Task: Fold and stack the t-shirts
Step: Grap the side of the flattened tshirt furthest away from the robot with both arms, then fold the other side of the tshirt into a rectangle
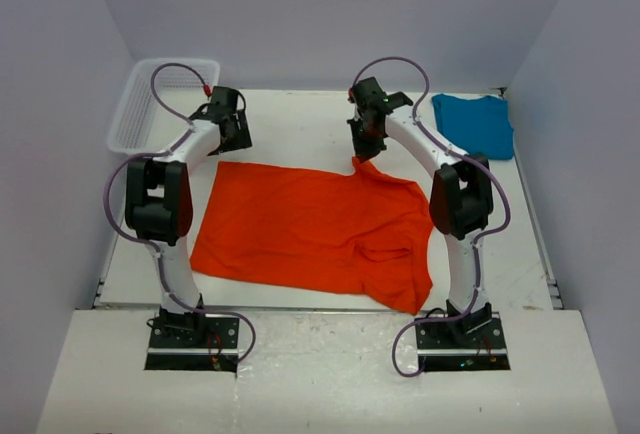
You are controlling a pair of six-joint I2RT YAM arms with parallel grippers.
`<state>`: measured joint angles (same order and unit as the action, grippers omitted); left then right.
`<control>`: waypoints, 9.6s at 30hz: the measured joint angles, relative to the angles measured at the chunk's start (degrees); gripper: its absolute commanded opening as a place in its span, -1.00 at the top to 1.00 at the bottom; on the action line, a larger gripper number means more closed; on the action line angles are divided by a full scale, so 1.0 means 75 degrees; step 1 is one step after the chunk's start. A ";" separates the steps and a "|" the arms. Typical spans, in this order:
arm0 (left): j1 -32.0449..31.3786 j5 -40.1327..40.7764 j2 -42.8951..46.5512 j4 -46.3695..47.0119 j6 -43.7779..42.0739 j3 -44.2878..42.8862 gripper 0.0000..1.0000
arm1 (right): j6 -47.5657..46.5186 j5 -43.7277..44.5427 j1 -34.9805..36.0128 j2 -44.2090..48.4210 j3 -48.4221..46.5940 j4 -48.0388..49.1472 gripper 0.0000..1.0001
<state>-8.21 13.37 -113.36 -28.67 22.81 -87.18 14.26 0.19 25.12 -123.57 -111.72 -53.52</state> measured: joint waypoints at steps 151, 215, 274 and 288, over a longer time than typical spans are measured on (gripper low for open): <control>0.0332 0.1282 0.2235 -0.1169 0.0283 0.2119 1.00 | 0.1186 -0.0236 -0.1673 0.4173 0.4025 0.0198 1.00; -0.0781 -0.0128 0.1772 -0.0874 0.0831 0.2186 1.00 | 0.1288 -0.0790 -0.0431 0.2328 0.3354 0.0973 1.00; -0.0781 -0.0766 0.1926 -0.0405 0.0221 0.2736 1.00 | 0.1988 -0.1099 0.0679 0.5942 0.7979 0.1996 0.97; -0.0781 -0.0842 0.1926 -0.0358 0.0207 0.2833 1.00 | 0.1894 -0.0761 0.0685 0.4100 0.6956 0.2270 0.88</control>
<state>-14.06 7.05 -98.91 -31.35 24.36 -65.93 28.47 -5.52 30.26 -92.82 -59.55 -36.49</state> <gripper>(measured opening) 0.002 0.003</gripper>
